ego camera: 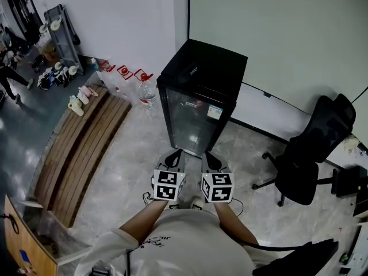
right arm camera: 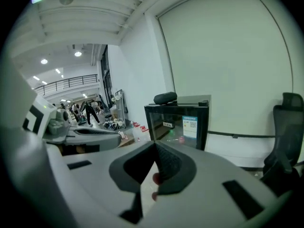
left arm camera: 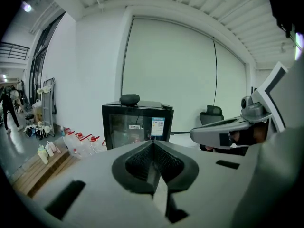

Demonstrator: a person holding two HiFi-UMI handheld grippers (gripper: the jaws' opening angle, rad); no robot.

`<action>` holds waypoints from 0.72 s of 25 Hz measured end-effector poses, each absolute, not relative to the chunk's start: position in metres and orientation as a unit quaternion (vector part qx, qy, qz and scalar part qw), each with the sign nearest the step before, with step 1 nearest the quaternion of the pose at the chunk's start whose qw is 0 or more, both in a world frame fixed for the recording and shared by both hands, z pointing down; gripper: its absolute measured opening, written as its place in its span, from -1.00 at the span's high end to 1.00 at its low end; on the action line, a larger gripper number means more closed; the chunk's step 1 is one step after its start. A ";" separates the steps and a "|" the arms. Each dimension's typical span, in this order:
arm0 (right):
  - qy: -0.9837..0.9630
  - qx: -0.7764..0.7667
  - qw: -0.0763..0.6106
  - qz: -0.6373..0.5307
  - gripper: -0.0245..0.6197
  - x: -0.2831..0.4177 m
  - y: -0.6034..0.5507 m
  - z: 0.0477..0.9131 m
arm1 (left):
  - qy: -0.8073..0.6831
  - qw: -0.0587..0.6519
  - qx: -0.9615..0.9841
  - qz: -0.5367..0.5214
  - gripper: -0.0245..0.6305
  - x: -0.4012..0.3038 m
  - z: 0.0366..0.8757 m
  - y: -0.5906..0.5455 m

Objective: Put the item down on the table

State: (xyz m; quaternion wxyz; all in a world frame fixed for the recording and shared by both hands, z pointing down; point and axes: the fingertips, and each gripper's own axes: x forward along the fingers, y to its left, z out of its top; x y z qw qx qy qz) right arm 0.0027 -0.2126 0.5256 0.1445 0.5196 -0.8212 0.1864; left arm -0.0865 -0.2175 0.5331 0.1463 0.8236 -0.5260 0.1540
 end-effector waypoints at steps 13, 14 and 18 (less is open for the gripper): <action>-0.824 0.520 0.146 0.173 0.91 -0.005 -0.212 0.519 | -0.523 0.130 0.827 0.157 0.90 -0.086 0.527 -0.218; -0.824 0.520 0.146 0.172 0.91 -0.005 -0.212 0.518 | -0.522 0.133 0.828 0.156 0.91 -0.084 0.527 -0.218; -0.827 0.515 0.148 0.171 0.91 -0.008 -0.212 0.518 | -0.525 0.146 0.825 0.153 0.90 -0.087 0.530 -0.219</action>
